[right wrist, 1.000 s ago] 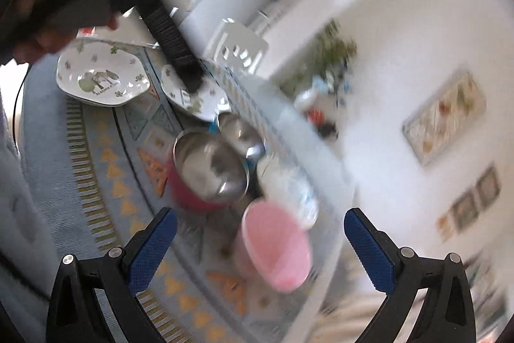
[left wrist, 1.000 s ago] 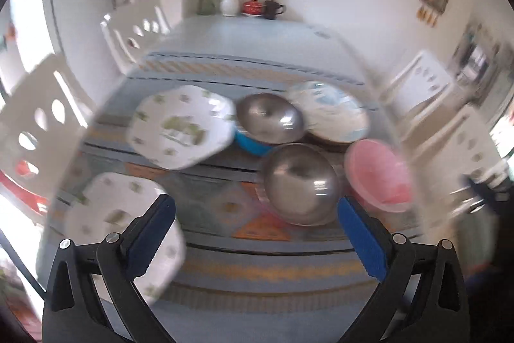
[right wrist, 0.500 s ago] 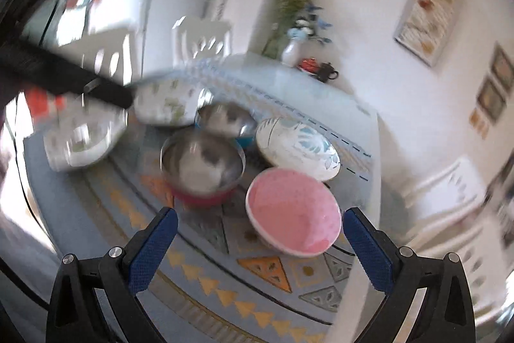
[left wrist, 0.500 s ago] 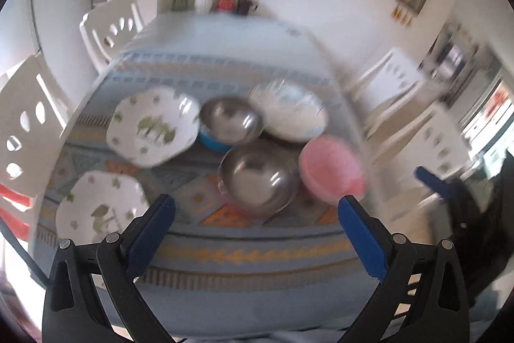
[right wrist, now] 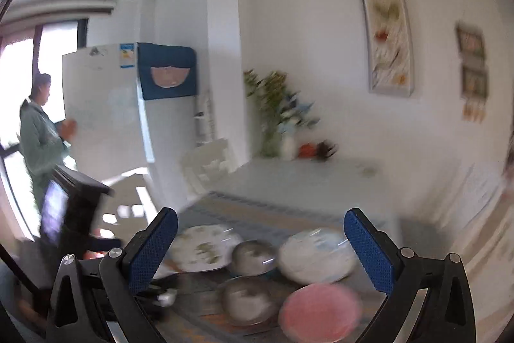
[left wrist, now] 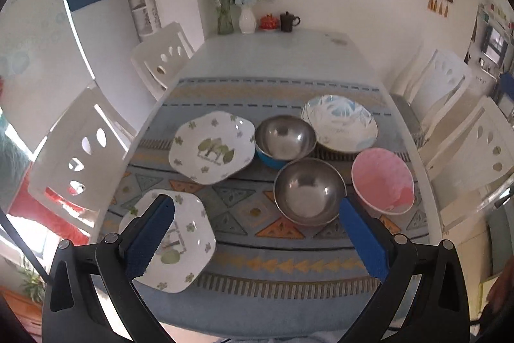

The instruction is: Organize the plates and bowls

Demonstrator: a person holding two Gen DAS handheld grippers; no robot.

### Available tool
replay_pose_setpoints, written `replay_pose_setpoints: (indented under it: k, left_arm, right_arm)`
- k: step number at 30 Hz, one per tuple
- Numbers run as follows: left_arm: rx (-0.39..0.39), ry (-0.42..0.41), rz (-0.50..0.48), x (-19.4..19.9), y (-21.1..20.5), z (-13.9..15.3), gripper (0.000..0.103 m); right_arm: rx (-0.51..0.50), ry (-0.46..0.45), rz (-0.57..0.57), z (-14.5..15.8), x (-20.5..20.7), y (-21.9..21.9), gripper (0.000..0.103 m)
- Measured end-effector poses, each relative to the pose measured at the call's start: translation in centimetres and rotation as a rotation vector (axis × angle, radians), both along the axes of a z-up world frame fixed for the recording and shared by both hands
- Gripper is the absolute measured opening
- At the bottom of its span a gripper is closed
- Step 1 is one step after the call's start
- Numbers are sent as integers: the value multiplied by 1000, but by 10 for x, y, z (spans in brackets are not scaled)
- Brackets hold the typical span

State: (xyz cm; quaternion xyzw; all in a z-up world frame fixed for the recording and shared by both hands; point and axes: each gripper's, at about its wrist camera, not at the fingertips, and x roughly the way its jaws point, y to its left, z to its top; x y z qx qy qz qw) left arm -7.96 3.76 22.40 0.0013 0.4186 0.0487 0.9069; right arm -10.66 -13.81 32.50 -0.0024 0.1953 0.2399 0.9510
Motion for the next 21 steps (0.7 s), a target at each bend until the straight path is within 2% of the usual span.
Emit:
replay_pose_setpoints:
  k: [1,3,7,10,12,15,17,21]
  left_arm:
    - [-8,2,-7,1,1,-2,102]
    - [-27,4,-24,4,-2,-3,102]
    - [-55,1,-59,6,-10,-3,102]
    - [-63,19,-50,5,-12,-9,102]
    - [-53,54,-34,7,-12,-16,102]
    - [-56,72,-28,7,-12,-20,102]
    - [-68,67,-23,7,-11,-19,102]
    - [-69,61,-15,9,-9,-17,102]
  right_arm:
    - [44,48,25,-7,4,-1,103]
    - [80,90,31,-16,9,-1,103]
    - [93,140,-51,-22,20,-14,103]
    - [113,198,-129,-31,27,-31,103]
    - [118,260,-193,-41,36,-41,103]
    - [203,377,-222,-56,43,-59,103]
    - [222,400,-230,-58,46,-63,103]
    - [186,405,-235,-58,41,-61,103]
